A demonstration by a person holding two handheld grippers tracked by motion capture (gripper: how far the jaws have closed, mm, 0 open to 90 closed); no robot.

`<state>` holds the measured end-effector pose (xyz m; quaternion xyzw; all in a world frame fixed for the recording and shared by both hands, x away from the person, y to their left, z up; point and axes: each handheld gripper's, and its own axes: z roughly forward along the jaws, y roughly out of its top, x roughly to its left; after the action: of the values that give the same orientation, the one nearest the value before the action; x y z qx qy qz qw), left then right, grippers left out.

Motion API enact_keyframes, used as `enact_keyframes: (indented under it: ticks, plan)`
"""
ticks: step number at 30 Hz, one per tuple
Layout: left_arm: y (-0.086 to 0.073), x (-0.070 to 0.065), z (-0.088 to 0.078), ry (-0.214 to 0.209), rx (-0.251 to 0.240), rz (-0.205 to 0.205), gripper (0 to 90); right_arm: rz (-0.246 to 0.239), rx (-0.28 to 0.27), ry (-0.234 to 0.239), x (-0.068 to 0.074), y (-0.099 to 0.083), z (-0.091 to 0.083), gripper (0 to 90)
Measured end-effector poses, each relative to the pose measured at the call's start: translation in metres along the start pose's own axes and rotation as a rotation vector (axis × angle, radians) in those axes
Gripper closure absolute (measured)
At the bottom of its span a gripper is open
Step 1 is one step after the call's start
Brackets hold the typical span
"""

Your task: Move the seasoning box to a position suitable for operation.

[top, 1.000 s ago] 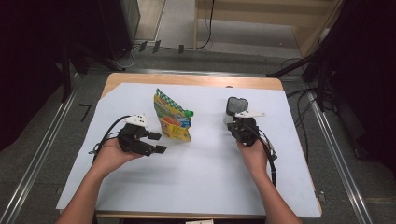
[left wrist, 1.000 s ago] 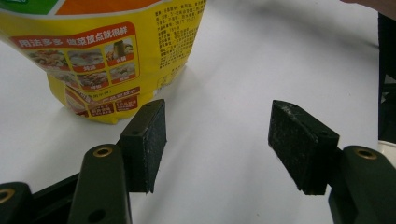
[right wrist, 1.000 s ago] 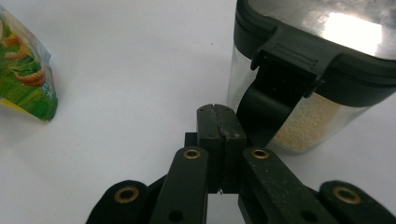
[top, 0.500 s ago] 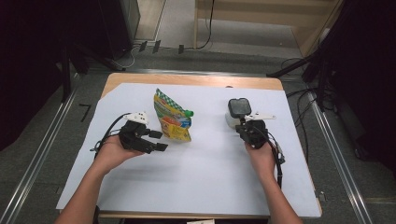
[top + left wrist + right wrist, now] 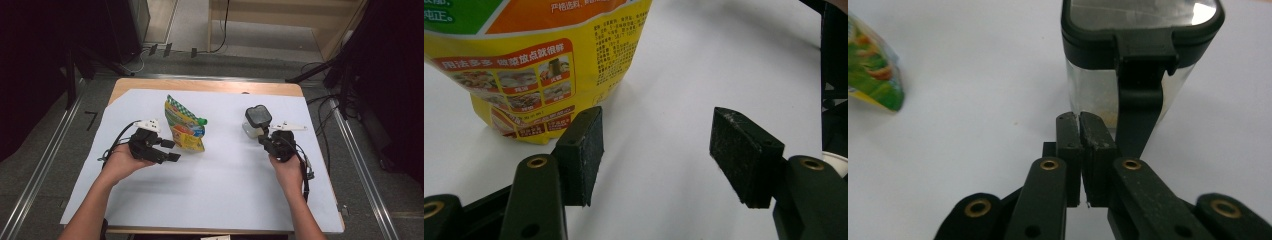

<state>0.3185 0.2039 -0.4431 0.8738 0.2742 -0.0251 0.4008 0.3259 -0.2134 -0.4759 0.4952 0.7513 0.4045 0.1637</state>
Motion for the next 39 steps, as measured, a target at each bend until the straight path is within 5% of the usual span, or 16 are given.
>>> enact_keyframes:
  ticks: [3,5,6,7,17,39]
  plan:
    - [0.000,0.000,0.000,0.001,-0.002,0.001,39.1,-0.010,-0.046,0.025,0.000,0.001,-0.011,75.4]
    - [0.000,-0.001,0.000,-0.001,-0.001,-0.001,39.1,-0.043,-0.072,0.035,0.000,0.001,-0.015,58.5]
    - [0.000,-0.001,0.000,-0.001,-0.001,-0.001,39.1,-0.043,-0.072,0.035,0.000,0.001,-0.015,58.5]
    - [0.000,-0.001,0.001,-0.002,0.004,0.002,39.1,-0.045,-0.065,0.010,-0.001,0.001,-0.017,45.1]
    - [0.000,-0.003,0.002,0.000,0.017,0.010,39.0,0.020,-0.061,-0.019,-0.013,0.011,-0.008,16.3]
    - [-0.013,-0.009,-0.004,-0.002,0.014,-0.006,37.5,-0.023,-0.024,-0.048,-0.023,0.033,0.038,9.6]
